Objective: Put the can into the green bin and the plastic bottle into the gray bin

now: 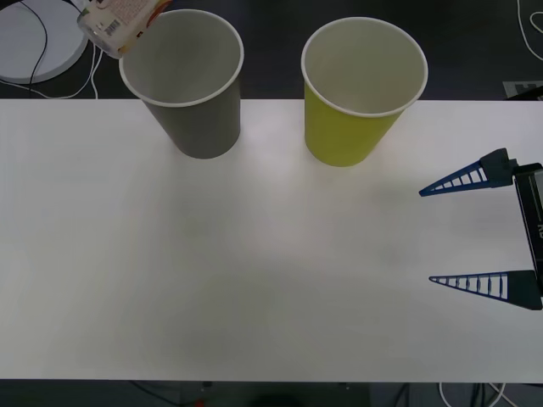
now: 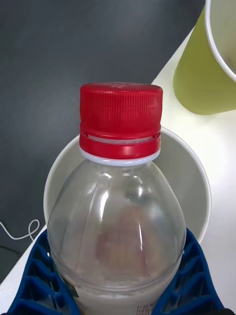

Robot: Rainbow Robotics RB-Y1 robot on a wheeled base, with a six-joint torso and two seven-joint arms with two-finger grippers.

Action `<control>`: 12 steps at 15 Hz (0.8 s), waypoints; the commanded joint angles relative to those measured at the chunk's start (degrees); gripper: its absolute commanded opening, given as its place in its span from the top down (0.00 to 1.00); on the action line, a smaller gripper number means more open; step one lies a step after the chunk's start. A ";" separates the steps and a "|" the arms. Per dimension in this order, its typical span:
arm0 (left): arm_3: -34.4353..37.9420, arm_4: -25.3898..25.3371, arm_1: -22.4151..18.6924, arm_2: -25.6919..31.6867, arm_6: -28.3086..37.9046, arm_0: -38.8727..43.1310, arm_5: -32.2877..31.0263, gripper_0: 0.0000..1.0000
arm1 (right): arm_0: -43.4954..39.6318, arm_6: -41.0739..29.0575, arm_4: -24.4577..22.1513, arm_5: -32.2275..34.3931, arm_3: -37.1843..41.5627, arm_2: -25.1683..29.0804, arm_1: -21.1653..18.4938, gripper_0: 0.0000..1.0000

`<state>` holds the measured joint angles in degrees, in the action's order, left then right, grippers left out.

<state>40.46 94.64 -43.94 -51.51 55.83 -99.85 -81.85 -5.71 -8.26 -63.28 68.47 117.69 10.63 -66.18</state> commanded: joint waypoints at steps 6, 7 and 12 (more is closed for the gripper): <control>-1.18 -1.48 0.87 0.01 0.86 0.00 1.51 1.00 | 0.00 0.00 0.00 0.00 0.00 0.00 0.00 0.00; -1.18 -1.48 0.87 0.01 0.95 0.00 1.51 1.00 | 0.00 0.00 0.00 0.00 0.00 0.00 0.00 0.00; -1.09 -1.57 0.87 0.01 0.51 0.00 1.51 0.00 | 0.00 0.00 0.00 0.00 0.00 0.00 0.00 0.00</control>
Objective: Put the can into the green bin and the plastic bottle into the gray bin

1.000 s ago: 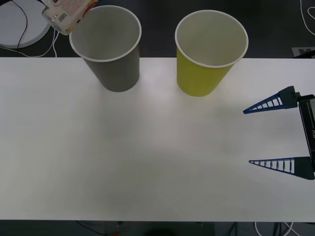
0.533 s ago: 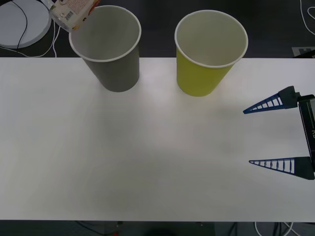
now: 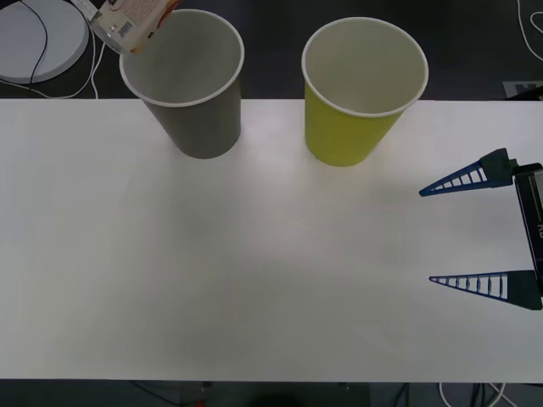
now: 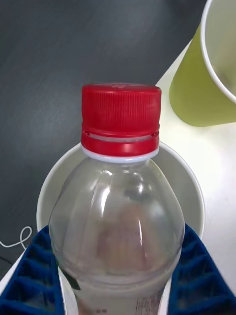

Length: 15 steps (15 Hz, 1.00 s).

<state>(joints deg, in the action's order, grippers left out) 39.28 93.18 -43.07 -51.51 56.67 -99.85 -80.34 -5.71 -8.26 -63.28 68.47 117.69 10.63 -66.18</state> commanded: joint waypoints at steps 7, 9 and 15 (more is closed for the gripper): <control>0.01 -0.11 -0.08 0.01 0.02 0.00 0.01 0.00 | 0.00 0.00 0.00 0.00 0.00 0.00 0.00 0.00; 0.01 -0.02 0.01 0.01 0.02 0.09 0.01 0.00 | 0.00 0.00 0.00 0.00 0.00 0.00 0.00 0.00; -0.08 -0.02 -0.08 0.01 0.11 0.09 0.01 0.00 | 0.00 0.00 0.00 0.00 0.00 0.00 0.00 0.00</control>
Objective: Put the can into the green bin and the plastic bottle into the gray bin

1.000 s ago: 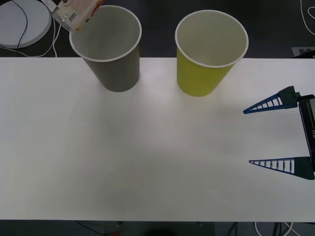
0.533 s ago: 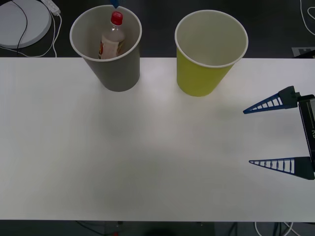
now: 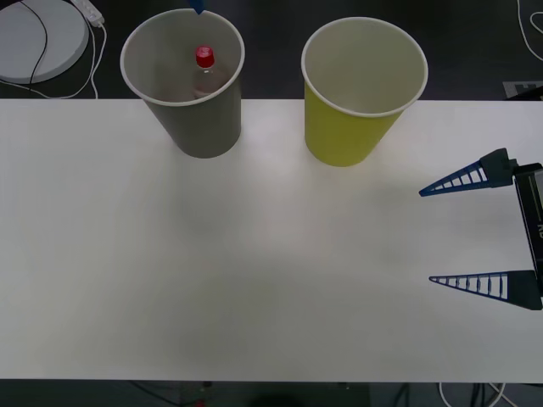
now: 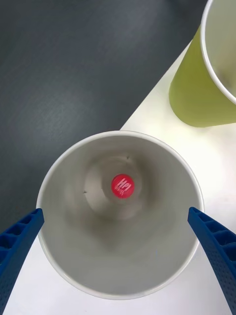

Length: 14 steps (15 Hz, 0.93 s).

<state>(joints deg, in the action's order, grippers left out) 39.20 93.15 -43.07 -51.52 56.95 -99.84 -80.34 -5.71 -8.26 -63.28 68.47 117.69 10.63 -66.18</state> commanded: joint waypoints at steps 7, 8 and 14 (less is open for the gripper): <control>8.61 -3.50 -5.97 0.02 -0.35 4.39 1.41 0.00 | 0.00 0.00 0.00 0.00 0.00 0.00 0.00 0.00; 10.63 -4.12 -7.47 0.02 -0.35 5.36 1.67 0.00 | 0.00 0.00 0.00 0.00 0.00 0.00 0.00 0.00; 22.23 -9.21 -17.22 0.02 -1.58 10.54 1.76 0.00 | 0.00 0.00 0.00 0.00 0.00 0.00 0.00 0.00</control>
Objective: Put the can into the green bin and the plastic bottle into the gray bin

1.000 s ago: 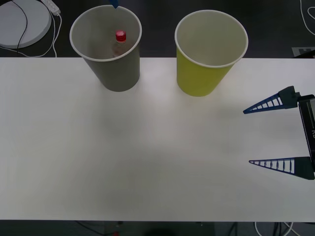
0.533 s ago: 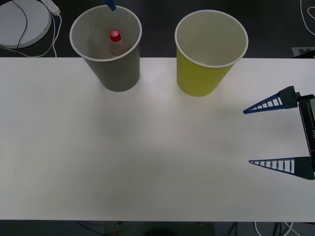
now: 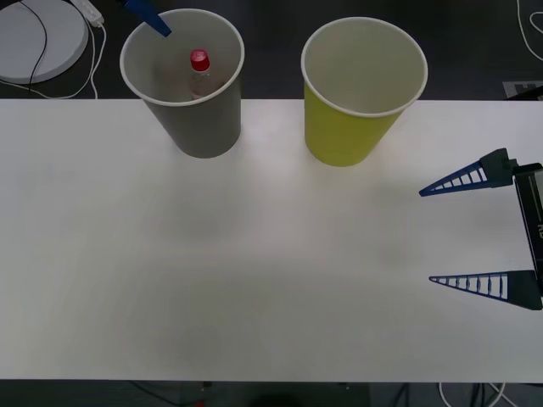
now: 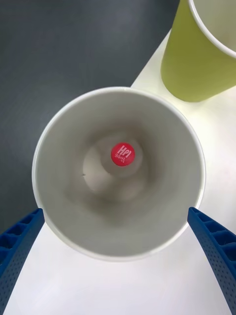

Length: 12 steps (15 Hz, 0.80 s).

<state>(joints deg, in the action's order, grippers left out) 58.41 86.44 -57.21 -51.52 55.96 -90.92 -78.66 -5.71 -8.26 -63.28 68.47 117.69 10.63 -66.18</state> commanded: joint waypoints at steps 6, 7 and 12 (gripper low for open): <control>9.62 -12.43 -11.43 0.01 -5.86 7.25 1.40 0.00 | 0.00 0.00 0.00 0.00 0.00 0.00 0.00 0.00; 10.85 -14.19 -12.75 0.01 -6.48 8.39 2.02 0.00 | 0.00 0.00 0.00 0.00 0.00 0.00 0.00 0.00; 17.35 -19.64 -18.37 0.01 -9.47 13.13 4.92 0.00 | 0.00 0.00 0.00 0.00 0.00 0.00 0.00 0.00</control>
<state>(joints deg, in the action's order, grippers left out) 74.84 67.28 -74.86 -51.49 46.86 -78.37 -74.08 -5.71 -8.26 -63.28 68.47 117.69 10.63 -66.18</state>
